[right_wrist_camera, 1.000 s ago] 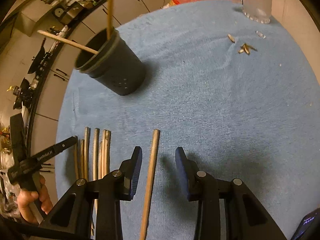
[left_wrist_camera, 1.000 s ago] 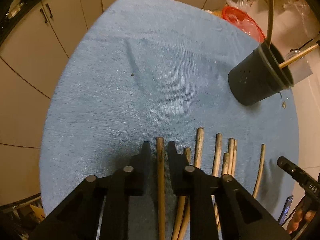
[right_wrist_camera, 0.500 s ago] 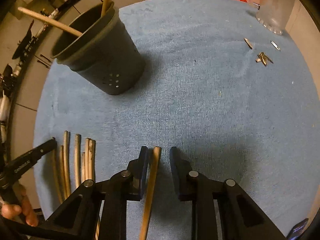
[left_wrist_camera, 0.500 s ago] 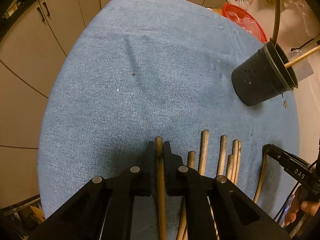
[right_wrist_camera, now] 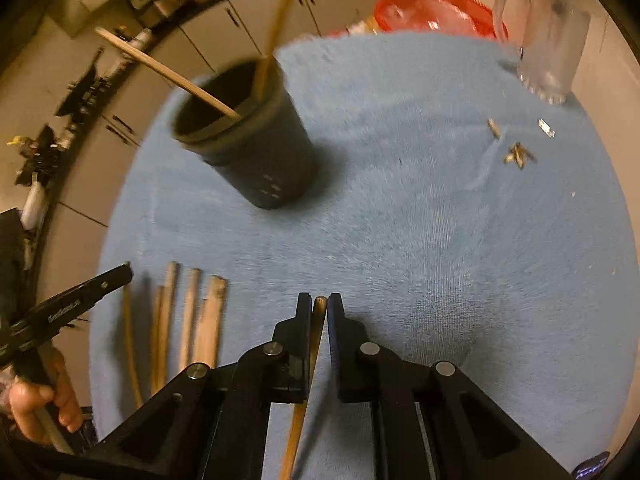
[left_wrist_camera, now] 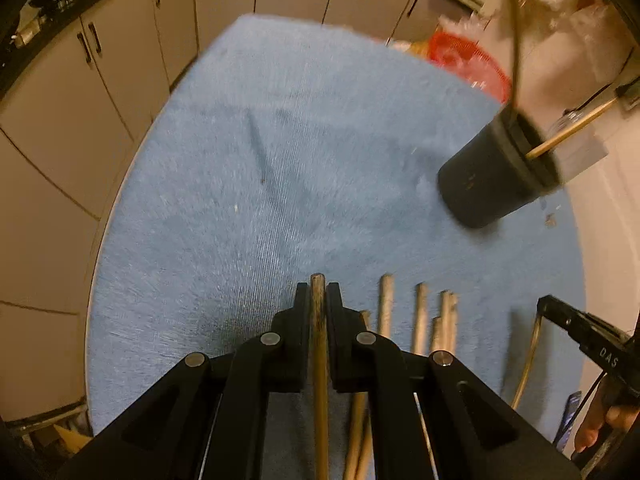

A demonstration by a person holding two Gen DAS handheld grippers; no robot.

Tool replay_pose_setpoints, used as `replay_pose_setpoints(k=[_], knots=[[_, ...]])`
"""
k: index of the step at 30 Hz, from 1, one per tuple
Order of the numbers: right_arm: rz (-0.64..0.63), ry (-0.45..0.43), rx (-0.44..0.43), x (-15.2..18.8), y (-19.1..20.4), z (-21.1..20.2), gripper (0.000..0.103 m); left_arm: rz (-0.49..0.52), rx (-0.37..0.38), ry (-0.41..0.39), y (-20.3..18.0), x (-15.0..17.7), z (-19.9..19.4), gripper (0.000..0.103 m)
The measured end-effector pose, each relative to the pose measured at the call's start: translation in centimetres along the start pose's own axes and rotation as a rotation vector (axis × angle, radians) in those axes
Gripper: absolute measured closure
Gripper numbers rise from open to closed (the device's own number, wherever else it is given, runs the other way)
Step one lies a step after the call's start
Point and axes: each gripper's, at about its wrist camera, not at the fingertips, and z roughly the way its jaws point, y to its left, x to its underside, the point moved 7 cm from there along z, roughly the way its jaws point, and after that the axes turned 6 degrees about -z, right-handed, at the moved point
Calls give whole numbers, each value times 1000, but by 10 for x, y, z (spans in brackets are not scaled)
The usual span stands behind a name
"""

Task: Organize utensils
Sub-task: 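Close the left gripper on a chopstick while the right gripper grasps another chopstick, then carry the left gripper's chopstick into the black holder while the right gripper inserts its chopstick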

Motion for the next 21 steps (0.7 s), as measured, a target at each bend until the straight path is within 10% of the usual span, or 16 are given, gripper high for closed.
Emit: replay_pose_setpoints(k=[21], knots=[[-189, -358, -46, -12, 62, -148, 96, 99, 96, -393, -53, -17, -147, 96]])
